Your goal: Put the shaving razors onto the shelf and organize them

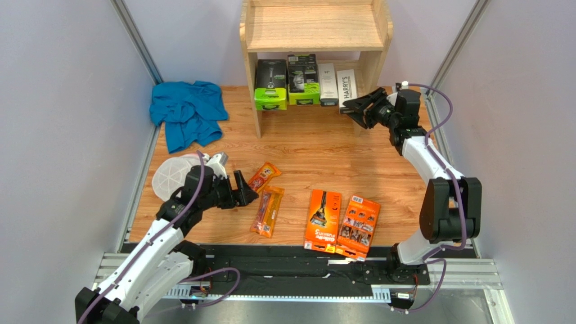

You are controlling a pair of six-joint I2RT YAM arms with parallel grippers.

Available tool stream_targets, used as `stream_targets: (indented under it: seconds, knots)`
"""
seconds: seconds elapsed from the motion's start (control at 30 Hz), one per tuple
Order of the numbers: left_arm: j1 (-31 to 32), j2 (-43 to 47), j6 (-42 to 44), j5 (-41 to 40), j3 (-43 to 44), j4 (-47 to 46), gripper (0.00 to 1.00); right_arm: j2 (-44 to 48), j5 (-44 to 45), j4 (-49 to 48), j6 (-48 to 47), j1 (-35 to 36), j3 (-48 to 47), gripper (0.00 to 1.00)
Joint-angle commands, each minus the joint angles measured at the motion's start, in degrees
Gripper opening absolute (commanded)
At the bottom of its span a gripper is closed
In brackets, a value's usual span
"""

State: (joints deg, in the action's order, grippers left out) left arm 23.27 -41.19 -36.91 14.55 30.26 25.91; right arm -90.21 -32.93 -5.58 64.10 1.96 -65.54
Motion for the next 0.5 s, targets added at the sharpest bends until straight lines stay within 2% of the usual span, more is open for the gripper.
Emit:
stream_targets:
  seconds: [0.0, 0.3, 0.47]
  knots:
    - [0.2, 1.0, 0.9, 0.8, 0.1, -0.9, 0.88, -4.5, -1.7, -3.0, 1.5, -0.4, -4.5, 0.45]
    - [0.1, 1.2, 0.7, 1.1, 0.0, -0.7, 0.87, -9.7, -3.4, -7.5, 5.9, -1.1, -8.4, 0.44]
    - [0.1, 1.6, 0.8, 1.1, -0.5, -0.7, 0.87, -10.1, -3.8, -8.2, 5.9, -1.2, -9.3, 0.48]
